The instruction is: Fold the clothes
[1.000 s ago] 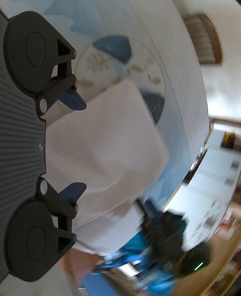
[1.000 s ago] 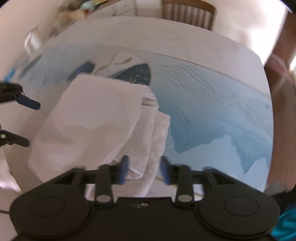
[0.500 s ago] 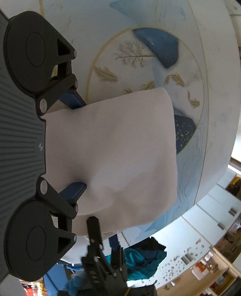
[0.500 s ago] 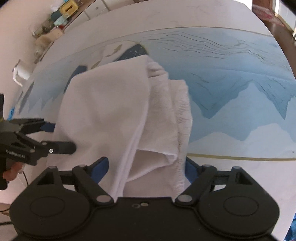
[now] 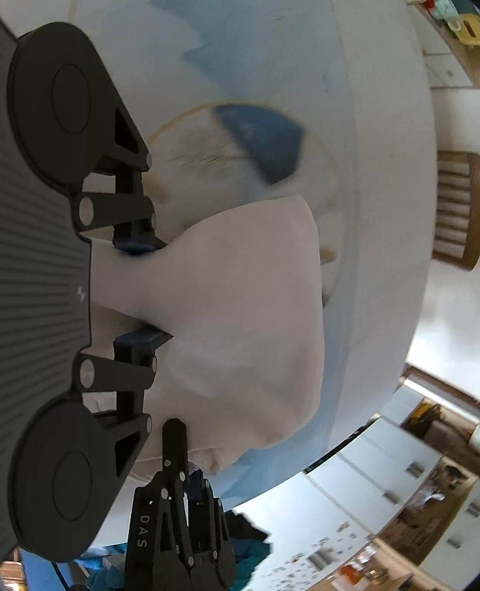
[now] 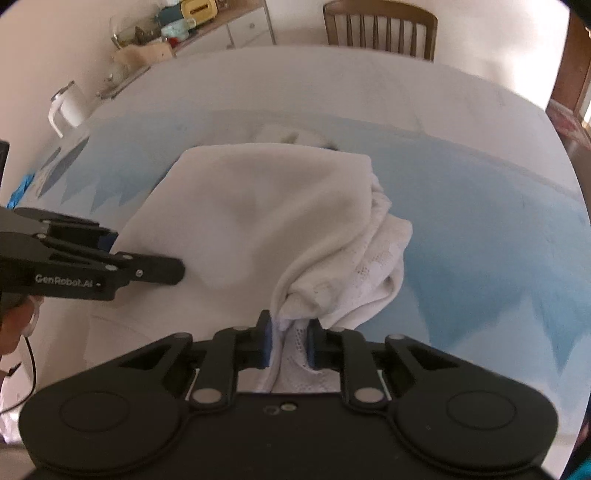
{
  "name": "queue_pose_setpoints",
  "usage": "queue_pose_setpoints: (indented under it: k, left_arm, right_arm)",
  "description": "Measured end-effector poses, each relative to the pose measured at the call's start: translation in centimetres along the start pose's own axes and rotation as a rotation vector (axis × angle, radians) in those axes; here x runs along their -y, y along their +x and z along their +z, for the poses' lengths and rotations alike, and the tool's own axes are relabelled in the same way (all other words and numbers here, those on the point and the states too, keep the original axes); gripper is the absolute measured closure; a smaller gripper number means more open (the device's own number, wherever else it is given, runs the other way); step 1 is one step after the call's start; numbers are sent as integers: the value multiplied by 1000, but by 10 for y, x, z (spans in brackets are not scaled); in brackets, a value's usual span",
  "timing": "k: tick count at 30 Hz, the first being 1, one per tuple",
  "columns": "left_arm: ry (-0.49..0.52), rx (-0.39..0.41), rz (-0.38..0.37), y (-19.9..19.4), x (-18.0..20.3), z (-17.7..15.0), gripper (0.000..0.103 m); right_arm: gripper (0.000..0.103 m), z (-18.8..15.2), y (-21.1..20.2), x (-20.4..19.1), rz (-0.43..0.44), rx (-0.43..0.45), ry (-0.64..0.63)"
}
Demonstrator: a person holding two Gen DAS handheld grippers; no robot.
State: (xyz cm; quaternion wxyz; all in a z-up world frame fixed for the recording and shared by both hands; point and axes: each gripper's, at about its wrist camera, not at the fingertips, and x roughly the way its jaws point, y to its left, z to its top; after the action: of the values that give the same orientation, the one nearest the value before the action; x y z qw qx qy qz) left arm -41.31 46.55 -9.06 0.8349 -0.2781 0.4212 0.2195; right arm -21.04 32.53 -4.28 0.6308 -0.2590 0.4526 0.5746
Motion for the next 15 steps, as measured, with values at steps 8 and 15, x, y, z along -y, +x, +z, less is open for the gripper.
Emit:
queue_pose_setpoints:
  k: [8, 15]
  left_arm:
    - [74, 76, 41, 29, -60, 116, 66]
    - [133, 79, 61, 70, -112, 219, 66]
  right_arm:
    - [0, 127, 49, 13, -24, 94, 3]
    - [0, 220, 107, 32, -48, 120, 70]
